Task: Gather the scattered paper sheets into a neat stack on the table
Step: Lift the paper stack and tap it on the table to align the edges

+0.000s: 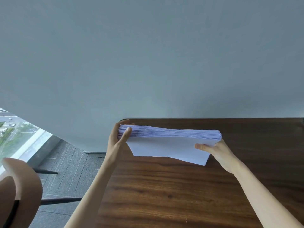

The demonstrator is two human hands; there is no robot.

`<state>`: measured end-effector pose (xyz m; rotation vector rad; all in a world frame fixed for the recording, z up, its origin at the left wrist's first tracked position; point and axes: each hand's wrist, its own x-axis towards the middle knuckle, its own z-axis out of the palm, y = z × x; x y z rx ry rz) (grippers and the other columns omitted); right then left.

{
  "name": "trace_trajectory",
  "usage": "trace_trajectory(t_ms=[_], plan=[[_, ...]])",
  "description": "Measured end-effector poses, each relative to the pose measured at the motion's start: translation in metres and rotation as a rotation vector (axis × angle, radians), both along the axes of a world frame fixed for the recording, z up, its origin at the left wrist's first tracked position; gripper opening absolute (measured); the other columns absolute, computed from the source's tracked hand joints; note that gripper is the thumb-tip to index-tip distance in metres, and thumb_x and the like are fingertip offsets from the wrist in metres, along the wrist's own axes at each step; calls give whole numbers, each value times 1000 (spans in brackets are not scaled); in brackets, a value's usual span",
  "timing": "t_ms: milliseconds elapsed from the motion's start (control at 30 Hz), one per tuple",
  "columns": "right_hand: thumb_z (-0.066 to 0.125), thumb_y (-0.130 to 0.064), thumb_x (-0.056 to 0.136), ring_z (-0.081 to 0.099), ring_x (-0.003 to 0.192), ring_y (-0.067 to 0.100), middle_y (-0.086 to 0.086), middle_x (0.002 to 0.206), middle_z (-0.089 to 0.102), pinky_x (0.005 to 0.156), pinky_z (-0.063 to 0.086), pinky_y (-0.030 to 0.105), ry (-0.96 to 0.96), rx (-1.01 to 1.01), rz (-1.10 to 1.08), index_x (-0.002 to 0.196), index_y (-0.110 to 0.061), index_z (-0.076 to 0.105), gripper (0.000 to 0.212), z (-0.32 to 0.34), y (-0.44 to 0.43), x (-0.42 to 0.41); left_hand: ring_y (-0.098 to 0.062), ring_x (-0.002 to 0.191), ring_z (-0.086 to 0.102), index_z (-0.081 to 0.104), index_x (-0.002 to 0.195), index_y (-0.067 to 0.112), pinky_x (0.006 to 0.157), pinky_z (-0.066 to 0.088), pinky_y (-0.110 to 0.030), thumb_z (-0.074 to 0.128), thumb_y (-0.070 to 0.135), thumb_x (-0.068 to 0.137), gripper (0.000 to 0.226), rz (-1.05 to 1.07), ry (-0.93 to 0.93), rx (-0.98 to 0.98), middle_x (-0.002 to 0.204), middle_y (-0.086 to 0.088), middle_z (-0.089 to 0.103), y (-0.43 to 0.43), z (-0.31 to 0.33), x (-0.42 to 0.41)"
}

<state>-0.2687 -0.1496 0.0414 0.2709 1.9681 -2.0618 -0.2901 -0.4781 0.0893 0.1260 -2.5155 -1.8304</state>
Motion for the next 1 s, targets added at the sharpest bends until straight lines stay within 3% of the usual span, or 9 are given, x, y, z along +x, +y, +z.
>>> trace_trajectory(t_ms=[233,333,500,567,667,833,900,933,1000], plan=[[78,-7,74,66,107,15,0,112,72,94,48,31,-6,-11,-1,117,-15,66,46,2,-1,3,-15,91,59,70,101,20,88,43,-34,56,55,88,40,143,-27,157,92,4,64,10,-1,2],[78,-7,74,66,106,14,-1,112,72,92,48,29,-9,-4,-5,117,-16,65,46,2,-2,3,-18,75,50,63,90,12,73,39,-34,52,51,94,40,170,-43,172,80,-3,50,15,-2,4],[77,-6,76,66,103,13,-2,108,73,91,48,29,18,6,-27,111,-19,68,39,5,-6,6,6,39,49,50,87,17,40,36,-4,41,30,105,24,291,-113,220,78,7,37,31,6,3],[77,-5,76,67,102,14,-2,106,74,92,49,30,31,12,-34,108,-18,70,35,10,-9,5,4,43,52,55,94,11,45,39,-6,42,27,105,23,276,-59,182,81,5,46,29,9,1],[77,-6,76,70,96,16,-2,97,76,87,51,29,63,70,-41,95,-18,74,23,27,-11,-2,7,77,53,62,105,13,79,40,-21,54,34,97,24,137,69,-14,88,20,61,14,15,-3],[80,-16,76,65,96,28,16,99,72,82,45,31,180,293,29,93,-10,74,19,68,-7,-23,-1,121,42,58,121,35,114,15,-30,69,60,70,58,-262,280,-797,117,26,55,4,40,-7],[81,-24,75,63,88,37,23,90,70,72,38,31,212,388,80,87,0,69,29,81,-9,-30,-7,122,45,51,131,38,106,19,-21,78,47,69,69,-367,195,-835,122,24,58,14,52,-8],[81,-26,75,57,68,38,20,70,65,66,32,31,222,431,104,77,2,65,32,90,-11,-32,-8,119,46,47,135,40,98,26,-19,81,42,70,73,-379,147,-829,124,23,59,20,56,-9],[81,-25,74,24,51,19,1,52,28,59,18,31,261,532,140,57,-3,44,47,109,-18,-35,-9,103,53,48,130,49,80,36,-24,81,40,71,68,-395,108,-779,110,23,64,29,59,-11]])
